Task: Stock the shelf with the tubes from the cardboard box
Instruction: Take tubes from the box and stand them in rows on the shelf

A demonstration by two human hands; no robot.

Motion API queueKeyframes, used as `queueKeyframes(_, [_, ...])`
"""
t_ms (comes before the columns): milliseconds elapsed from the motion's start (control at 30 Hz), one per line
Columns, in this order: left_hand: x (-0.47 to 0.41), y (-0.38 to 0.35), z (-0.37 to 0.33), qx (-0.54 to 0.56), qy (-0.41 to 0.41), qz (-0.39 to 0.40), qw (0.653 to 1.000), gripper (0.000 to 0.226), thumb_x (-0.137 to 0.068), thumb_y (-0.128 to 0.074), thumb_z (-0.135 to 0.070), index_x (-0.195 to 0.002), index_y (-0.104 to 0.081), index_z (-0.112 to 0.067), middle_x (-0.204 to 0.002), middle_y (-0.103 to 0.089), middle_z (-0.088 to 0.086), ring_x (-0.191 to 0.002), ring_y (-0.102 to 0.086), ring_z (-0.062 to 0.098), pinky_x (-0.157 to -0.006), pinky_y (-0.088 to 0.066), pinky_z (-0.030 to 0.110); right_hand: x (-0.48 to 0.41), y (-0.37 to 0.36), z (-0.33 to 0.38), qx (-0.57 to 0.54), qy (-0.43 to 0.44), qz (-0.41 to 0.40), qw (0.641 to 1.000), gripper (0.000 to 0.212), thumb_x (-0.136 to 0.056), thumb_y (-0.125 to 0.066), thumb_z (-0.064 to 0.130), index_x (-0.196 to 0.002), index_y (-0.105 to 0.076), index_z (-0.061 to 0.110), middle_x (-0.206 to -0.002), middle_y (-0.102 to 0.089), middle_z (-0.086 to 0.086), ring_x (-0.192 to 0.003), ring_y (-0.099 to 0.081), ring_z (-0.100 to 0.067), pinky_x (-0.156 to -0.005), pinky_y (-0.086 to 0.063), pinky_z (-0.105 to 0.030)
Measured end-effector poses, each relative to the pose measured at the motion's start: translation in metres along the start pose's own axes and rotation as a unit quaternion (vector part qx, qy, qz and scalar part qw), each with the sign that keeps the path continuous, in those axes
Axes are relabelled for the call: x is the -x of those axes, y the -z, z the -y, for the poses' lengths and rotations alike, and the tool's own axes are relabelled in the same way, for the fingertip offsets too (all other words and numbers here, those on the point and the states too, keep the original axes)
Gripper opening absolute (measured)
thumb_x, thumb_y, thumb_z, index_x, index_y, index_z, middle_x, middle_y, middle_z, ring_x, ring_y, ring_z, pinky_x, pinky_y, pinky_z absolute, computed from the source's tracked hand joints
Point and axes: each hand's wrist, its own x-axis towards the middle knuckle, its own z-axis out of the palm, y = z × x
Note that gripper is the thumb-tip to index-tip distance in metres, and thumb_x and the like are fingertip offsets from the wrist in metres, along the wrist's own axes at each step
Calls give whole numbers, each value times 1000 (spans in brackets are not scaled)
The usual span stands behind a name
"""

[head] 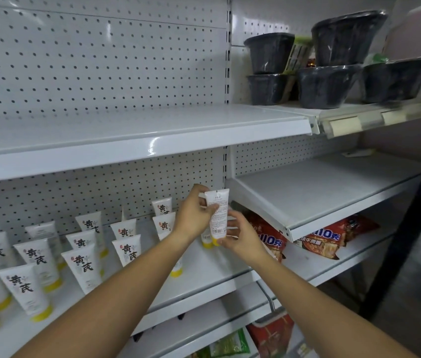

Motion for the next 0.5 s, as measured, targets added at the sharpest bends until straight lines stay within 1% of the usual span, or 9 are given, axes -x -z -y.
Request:
queueKeyframes(67, [1,-8,6,3,9,7,1000,36,-85,-73,-11,-105,-51,-31,-92,-69,4,-83,-70,20,-73,-61,43,-2,-3,-10,19,-10,5,1000,69,-73,-81,3,-127,-47,31,-113,-64,10,-100,-64,-4,-89,-55,-25])
queueKeyframes(133, [3,-13,8,-8,15,9,1000,33,-86,-71,-5,-106,-50,-23,-91,-67,5,-81,-68,18,-70,-58,33,-4,-7,-18,28,-20,10,999,67,-75,-79,3,-127,-47,30,-111,-64,12,-98,-64,1,-88,-54,-21])
queueKeyframes(167, [5,-15,10,-11,17,10,1000,33,-86,-70,-4,-106,-50,-22,-89,-66,4,-81,-67,18,-69,-57,31,-5,-8,-22,29,-25,15,999,66,-76,-78,2,-126,-47,31,-109,-64,12,-97,-64,2,-86,-54,-19])
queueKeyframes(233, [6,-19,16,-23,23,15,999,34,-86,-69,-2,-105,-49,-21,-88,-65,2,-81,-66,18,-72,-56,32,-7,-9,-29,32,-33,26,999,63,-77,-77,1,-124,-47,31,-109,-65,10,-97,-64,1,-85,-53,-17])
queueKeyframes(367, [9,-24,28,-47,42,21,998,35,-87,-68,-4,-104,-48,-26,-96,-68,5,-87,-67,20,-80,-58,43,-7,-11,-41,53,-41,42,997,61,-78,-76,3,-125,-47,28,-112,-67,6,-98,-66,-2,-89,-55,-24])
queueKeyframes(433, [11,-28,33,-66,45,24,997,33,-87,-69,-7,-105,-48,-27,-95,-68,2,-87,-67,19,-80,-57,42,-7,-14,-47,58,-48,46,996,60,-78,-77,6,-125,-46,28,-110,-68,6,-97,-66,-2,-89,-55,-25])
queueKeyframes(500, [13,-30,38,-81,47,21,995,32,-87,-69,-9,-104,-49,-28,-94,-68,-1,-86,-66,19,-80,-56,40,-7,-18,-53,71,-57,52,995,60,-78,-77,10,-125,-45,30,-108,-68,9,-94,-66,1,-86,-55,-20])
